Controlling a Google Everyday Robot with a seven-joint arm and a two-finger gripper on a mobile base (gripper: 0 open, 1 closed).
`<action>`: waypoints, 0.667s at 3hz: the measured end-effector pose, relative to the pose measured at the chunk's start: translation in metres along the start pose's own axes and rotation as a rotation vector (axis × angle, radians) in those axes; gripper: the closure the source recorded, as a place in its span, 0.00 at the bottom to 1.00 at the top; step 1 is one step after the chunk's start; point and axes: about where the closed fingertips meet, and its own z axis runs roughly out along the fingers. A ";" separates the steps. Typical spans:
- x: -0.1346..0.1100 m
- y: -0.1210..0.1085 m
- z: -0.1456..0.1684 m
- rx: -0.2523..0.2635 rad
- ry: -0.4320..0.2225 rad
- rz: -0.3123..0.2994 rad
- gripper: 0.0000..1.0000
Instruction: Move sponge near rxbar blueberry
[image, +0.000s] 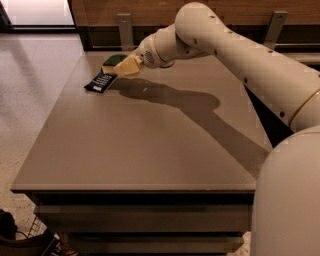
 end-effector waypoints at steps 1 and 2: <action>0.012 -0.011 0.023 -0.007 -0.033 0.019 1.00; 0.038 -0.028 0.027 0.014 -0.072 0.051 1.00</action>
Offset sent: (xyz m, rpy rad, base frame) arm 0.0393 -0.0265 -0.0616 0.1216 -0.0063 -0.0628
